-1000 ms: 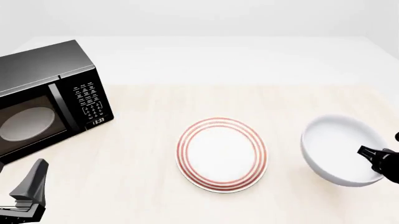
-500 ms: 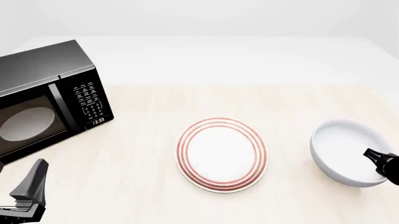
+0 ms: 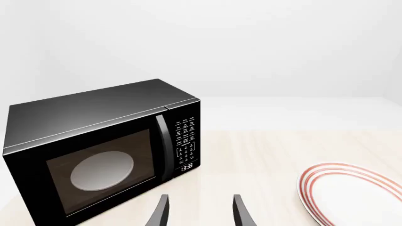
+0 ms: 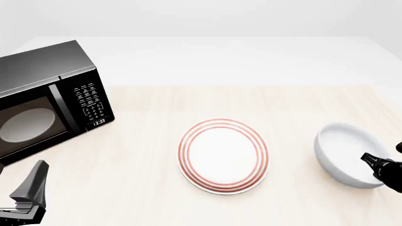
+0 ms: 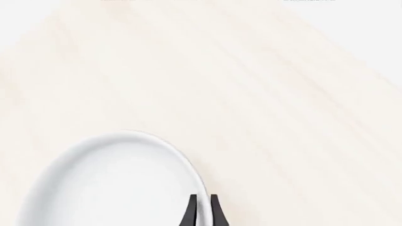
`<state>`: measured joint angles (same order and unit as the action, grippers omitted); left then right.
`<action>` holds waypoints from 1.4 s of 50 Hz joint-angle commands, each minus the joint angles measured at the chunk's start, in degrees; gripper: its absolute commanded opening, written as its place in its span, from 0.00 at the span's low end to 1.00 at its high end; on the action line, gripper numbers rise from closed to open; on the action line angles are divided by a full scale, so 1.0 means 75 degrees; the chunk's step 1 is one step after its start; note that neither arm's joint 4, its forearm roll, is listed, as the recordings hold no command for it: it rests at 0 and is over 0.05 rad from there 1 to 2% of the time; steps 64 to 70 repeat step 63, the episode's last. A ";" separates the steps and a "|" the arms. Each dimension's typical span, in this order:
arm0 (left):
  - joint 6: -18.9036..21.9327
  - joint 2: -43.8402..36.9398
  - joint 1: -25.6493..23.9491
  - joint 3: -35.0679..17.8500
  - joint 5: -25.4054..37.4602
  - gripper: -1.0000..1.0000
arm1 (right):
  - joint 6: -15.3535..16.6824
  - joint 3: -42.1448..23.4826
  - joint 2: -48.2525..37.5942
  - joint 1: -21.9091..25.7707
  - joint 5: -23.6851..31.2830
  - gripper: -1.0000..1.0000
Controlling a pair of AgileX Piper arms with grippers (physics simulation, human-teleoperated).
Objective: Put the white bowl to the right of the plate.
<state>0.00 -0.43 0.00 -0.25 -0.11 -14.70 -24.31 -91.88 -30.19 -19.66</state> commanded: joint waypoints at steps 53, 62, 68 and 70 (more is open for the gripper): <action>0.0000 0.0000 0.0000 0.0000 0.0000 1.00 | 0.1643 -0.0467 0.8660 0.3004 0.5899 1.00; 0.0000 0.0000 0.0000 0.0000 0.0000 1.00 | 0.1023 0.2007 0.9328 0.3095 0.4565 1.00; 0.0000 0.0000 0.0000 0.0000 0.0000 1.00 | 0.1075 0.2238 0.9596 0.3135 0.4509 1.00; 0.0000 0.0000 0.0000 0.0000 0.0000 1.00 | 0.1075 0.2238 0.9596 0.3135 0.4509 1.00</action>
